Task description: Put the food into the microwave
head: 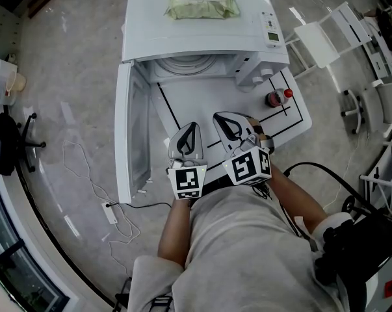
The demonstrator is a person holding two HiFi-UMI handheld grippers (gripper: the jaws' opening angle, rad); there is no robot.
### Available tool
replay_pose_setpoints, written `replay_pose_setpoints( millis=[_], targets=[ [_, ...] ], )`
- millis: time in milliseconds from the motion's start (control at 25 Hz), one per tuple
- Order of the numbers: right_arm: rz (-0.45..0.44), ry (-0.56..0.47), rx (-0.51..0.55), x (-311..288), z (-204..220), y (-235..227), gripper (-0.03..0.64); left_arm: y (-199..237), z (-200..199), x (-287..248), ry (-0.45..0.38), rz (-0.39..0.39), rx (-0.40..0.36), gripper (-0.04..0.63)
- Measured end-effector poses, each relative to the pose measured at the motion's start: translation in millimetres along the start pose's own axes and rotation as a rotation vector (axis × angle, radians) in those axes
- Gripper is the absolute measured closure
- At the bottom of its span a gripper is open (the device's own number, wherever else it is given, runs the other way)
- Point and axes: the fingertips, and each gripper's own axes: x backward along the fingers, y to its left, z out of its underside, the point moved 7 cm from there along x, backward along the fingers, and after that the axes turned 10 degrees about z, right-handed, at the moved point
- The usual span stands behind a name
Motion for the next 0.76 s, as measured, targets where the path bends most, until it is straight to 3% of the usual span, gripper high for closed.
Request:
replay_pose_setpoints(
  millis=[760],
  targets=[
    [-0.009, 0.014, 0.016, -4.6, 4.6, 1.6, 0.606, 0.6, -1.9, -1.3, -0.001, 0.003, 0.005, 0.588]
  ],
)
